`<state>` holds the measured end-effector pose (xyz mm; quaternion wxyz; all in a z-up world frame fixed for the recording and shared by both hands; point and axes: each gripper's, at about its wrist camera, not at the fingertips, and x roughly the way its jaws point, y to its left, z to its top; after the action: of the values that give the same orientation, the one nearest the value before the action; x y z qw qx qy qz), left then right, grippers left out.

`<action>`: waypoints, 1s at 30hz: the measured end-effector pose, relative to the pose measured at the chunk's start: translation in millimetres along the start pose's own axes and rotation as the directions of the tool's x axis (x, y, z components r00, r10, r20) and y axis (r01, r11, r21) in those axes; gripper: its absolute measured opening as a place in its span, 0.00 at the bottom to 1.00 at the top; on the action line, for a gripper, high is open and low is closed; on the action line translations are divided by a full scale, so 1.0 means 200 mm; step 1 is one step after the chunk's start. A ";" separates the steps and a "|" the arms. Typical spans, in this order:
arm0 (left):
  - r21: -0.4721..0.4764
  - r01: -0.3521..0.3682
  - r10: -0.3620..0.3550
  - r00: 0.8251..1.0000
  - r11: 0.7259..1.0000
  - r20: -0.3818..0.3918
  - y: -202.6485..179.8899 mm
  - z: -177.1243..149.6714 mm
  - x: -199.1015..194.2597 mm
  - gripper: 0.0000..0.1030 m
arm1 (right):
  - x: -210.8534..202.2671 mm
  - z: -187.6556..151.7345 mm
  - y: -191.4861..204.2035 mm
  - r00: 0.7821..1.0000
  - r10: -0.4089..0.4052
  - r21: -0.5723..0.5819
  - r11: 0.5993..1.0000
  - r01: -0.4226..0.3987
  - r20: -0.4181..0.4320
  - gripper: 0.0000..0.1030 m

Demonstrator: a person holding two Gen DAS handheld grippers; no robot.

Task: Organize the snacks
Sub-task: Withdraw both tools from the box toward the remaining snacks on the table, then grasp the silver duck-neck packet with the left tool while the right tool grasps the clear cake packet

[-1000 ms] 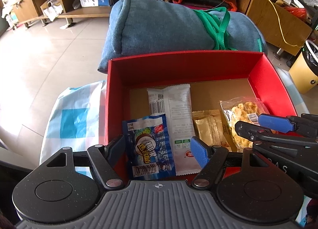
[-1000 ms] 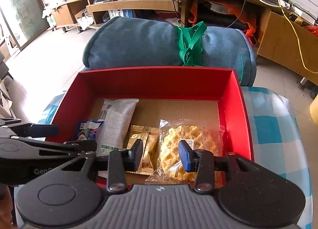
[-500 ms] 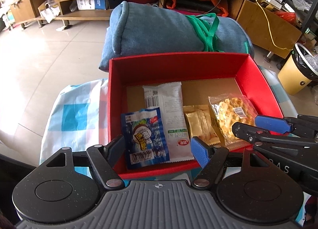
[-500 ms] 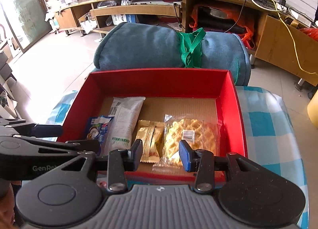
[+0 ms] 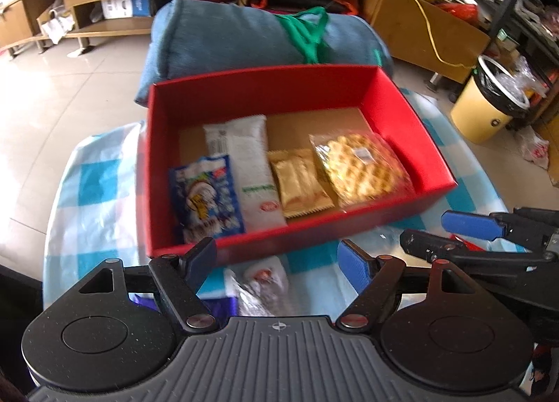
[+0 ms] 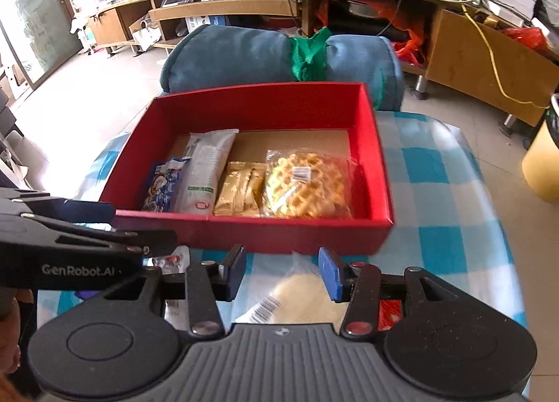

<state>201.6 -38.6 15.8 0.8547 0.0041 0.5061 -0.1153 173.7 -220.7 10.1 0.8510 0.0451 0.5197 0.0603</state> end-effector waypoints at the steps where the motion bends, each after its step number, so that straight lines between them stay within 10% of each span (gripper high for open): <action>1: 0.004 0.007 -0.007 1.000 1.000 -0.005 -0.01 -0.01 0.00 0.79 | 0.00 -0.01 -0.01 1.000 -0.001 0.006 1.000 0.001 -0.005 0.43; 30: -0.083 -0.030 0.025 0.998 0.996 -0.061 0.16 -0.11 0.05 0.83 | 0.27 -0.11 -0.03 0.986 0.018 0.117 0.993 0.001 -0.168 0.65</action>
<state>193.9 -6.7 -5.8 0.8402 -0.0211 0.5357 -0.0819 179.4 -219.2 -47.6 0.7996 0.0917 0.5924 0.0371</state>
